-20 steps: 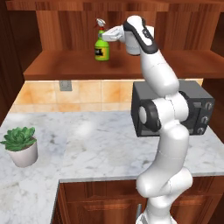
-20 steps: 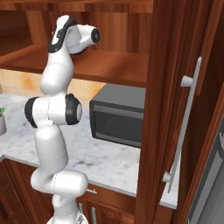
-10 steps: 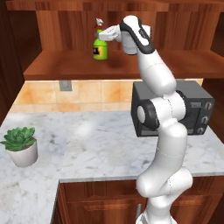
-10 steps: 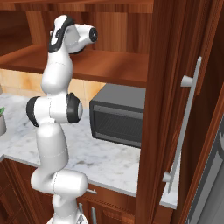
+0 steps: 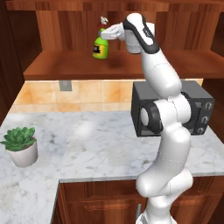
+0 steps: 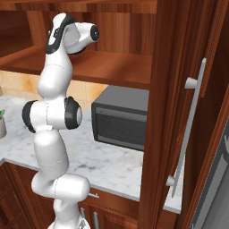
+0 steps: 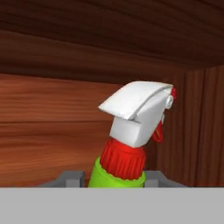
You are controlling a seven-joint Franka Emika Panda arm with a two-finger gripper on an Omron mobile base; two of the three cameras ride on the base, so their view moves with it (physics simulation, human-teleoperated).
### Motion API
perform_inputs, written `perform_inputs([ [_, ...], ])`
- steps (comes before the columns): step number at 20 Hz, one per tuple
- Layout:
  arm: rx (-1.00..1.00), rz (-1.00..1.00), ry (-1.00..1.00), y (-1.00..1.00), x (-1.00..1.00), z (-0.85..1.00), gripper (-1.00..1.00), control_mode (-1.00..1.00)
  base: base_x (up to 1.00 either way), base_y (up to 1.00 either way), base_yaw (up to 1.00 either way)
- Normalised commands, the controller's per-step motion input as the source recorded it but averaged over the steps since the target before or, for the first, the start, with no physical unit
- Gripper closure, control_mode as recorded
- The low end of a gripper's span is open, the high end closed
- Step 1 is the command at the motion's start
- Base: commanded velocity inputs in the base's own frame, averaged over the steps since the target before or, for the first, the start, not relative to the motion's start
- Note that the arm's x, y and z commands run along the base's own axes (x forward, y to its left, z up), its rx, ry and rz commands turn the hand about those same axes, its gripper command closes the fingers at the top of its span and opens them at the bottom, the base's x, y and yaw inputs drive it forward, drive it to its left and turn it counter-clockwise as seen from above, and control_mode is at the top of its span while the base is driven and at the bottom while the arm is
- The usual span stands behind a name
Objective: Move the cutting board and knife to the sink. Then move spray from the cabinet to the counter.
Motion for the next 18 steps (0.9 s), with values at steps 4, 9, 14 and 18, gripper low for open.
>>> perform_inputs([
  [4, 0.00, -0.05, 0.00, 0.00, -0.78, 0.11, 1.00, -1.00, 0.00, 0.00, 0.00],
  [9, 0.00, -0.06, 0.00, 0.00, -0.75, 0.04, 1.00, -1.00, 0.00, 0.00, 0.00],
  [14, 0.02, -0.07, 0.00, 0.00, -0.94, 0.09, 1.00, -1.00, 0.00, 0.00, 0.00],
  [18, 0.02, -0.08, 0.00, 0.00, -0.99, 0.21, 1.00, -1.00, 0.00, 0.00, 0.00],
])
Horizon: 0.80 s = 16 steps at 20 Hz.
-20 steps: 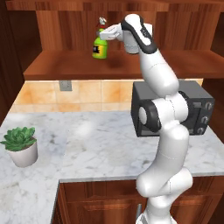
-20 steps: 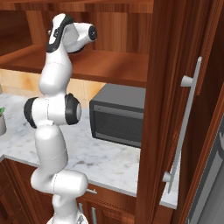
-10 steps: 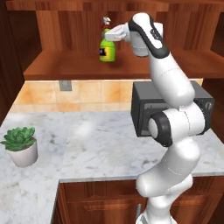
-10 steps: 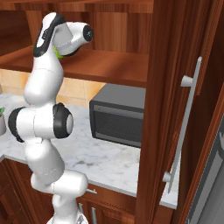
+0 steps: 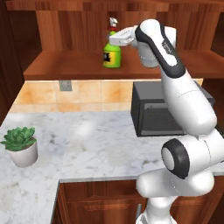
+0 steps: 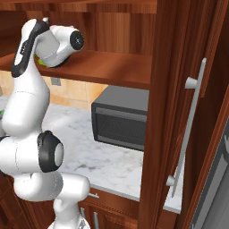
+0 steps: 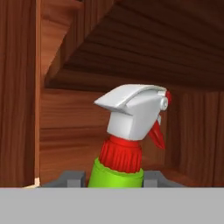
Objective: Move the cutting board and knife to the sink. Then move spray from the cabinet to the counter.
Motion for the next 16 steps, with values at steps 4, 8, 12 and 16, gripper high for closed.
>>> perform_inputs([
  [4, 0.02, -0.06, 0.00, 0.00, -1.00, 0.14, 1.00, -1.00, 0.00, 0.00, 0.00],
  [8, 0.00, -0.03, 0.00, 0.00, -0.91, 0.01, 1.00, -1.00, 0.00, 0.00, 0.00],
  [12, 0.00, 0.00, 0.00, 0.00, -0.72, 0.00, 1.00, -1.00, 0.00, 0.00, 0.00],
  [16, 0.00, 0.01, 0.00, 0.00, -0.44, -0.12, 1.00, -1.00, 0.00, 0.00, 0.00],
])
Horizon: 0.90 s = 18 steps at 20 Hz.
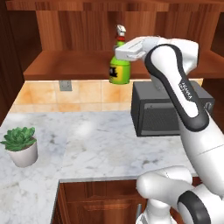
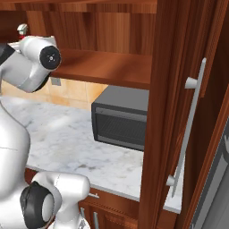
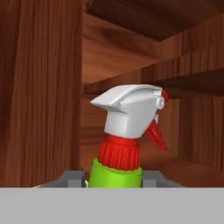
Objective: Move the cutting board and knife to the sink. Then move spray from the cabinet to the counter.
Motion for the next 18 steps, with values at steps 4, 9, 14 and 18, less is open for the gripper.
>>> perform_inputs([
  [4, 0.00, 0.06, 0.00, 0.00, -0.39, -0.22, 1.00, -1.00, 0.00, 0.00, 0.00],
  [9, 0.00, 0.09, 0.00, 0.00, -0.42, -0.31, 1.00, -1.00, 0.00, 0.00, 0.00],
  [14, 0.00, 0.09, 0.00, 0.00, -0.27, -0.40, 1.00, -1.00, 0.00, 0.00, 0.00],
  [18, 0.00, 0.08, 0.00, 0.00, -0.16, -0.43, 1.00, -1.00, 0.00, 0.00, 0.00],
])
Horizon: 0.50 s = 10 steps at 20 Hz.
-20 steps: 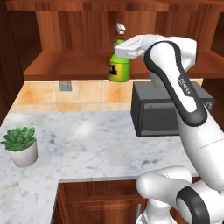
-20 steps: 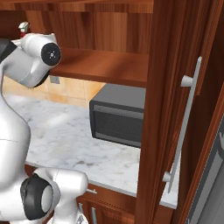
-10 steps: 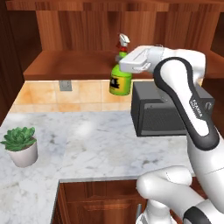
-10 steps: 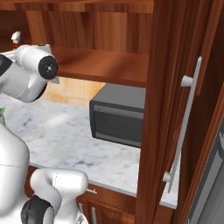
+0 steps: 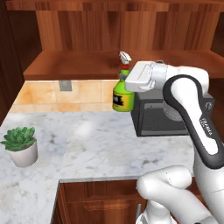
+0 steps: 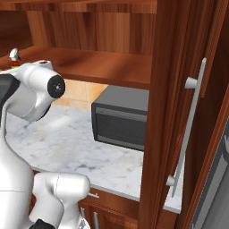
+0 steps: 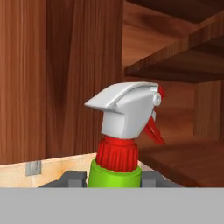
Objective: Move the cutting board and knife to the sink. Then move spray from the cabinet to the counter.
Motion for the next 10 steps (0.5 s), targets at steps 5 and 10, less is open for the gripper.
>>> perform_inputs([
  [5, 0.00, 0.08, 0.00, 0.00, -0.06, -0.50, 1.00, -1.00, 0.00, 0.00, 0.00],
  [10, 0.00, 0.06, 0.00, 0.00, 0.00, -0.54, 1.00, -1.00, 0.00, 0.00, 0.00],
])
